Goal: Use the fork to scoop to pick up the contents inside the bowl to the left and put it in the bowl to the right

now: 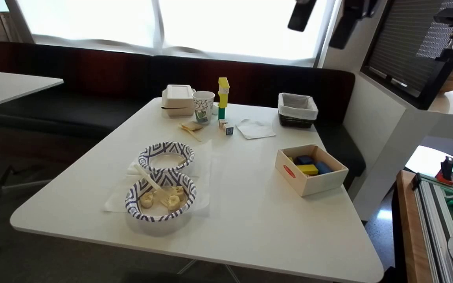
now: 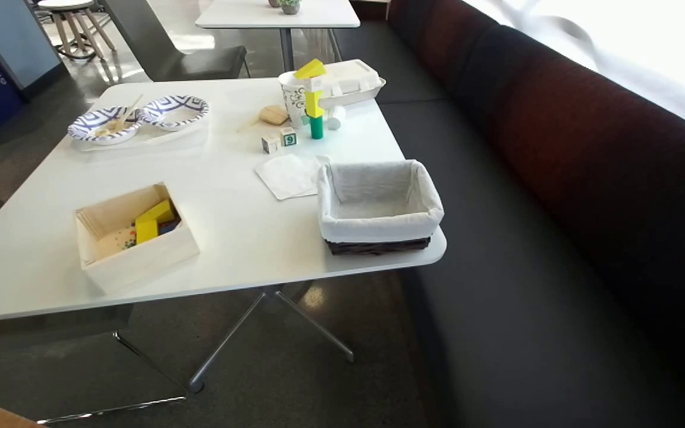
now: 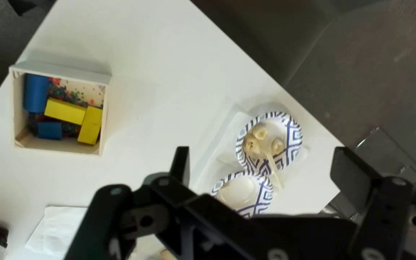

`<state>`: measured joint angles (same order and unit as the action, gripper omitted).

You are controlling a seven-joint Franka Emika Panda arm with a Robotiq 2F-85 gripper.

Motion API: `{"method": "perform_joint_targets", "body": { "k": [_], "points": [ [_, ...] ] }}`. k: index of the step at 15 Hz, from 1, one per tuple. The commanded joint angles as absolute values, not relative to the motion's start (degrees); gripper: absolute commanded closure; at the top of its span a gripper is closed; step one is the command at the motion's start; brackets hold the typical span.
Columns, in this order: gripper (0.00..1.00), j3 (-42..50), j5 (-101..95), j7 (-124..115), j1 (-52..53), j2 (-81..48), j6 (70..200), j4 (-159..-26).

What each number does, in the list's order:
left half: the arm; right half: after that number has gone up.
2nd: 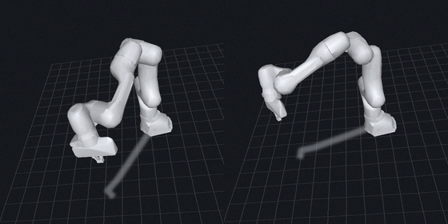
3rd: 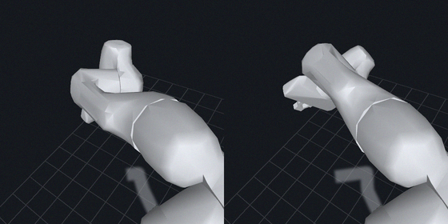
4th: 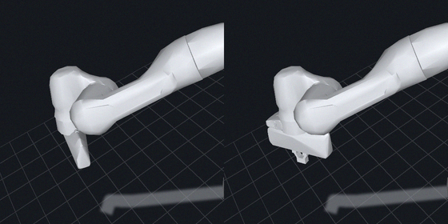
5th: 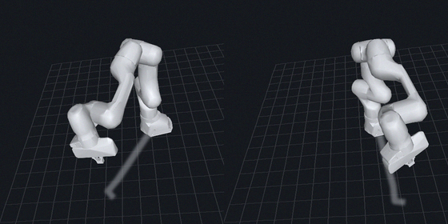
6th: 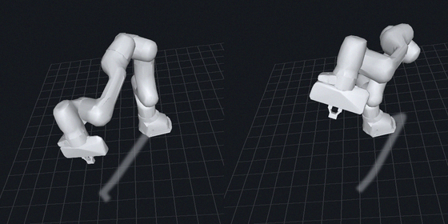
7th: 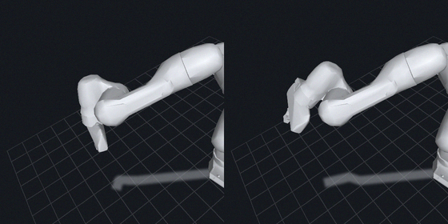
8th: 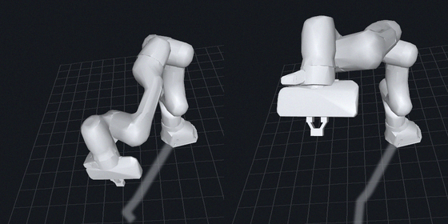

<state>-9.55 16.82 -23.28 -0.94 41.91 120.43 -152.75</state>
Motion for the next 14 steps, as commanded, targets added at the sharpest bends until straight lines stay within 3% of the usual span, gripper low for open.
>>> {"method": "perform_joint_targets", "body": {
  "k": [1, 7, 10, 14],
  "points": [
    [0.00, -14.3, 12.5, -26.3, -3.0, 27.4, 133.8, -148.9],
    [0.00, -25.3, -8.3, -28.4, -11.2, 6.0, 152.4, -141.7],
    [0.00, -30.6, -22.7, -33.2, -17.3, -1.9, 152.1, -135.7],
    [0.00, -27.2, -40.8, -47.4, -13.8, -14.5, 150.0, -124.6]
  ]
}}
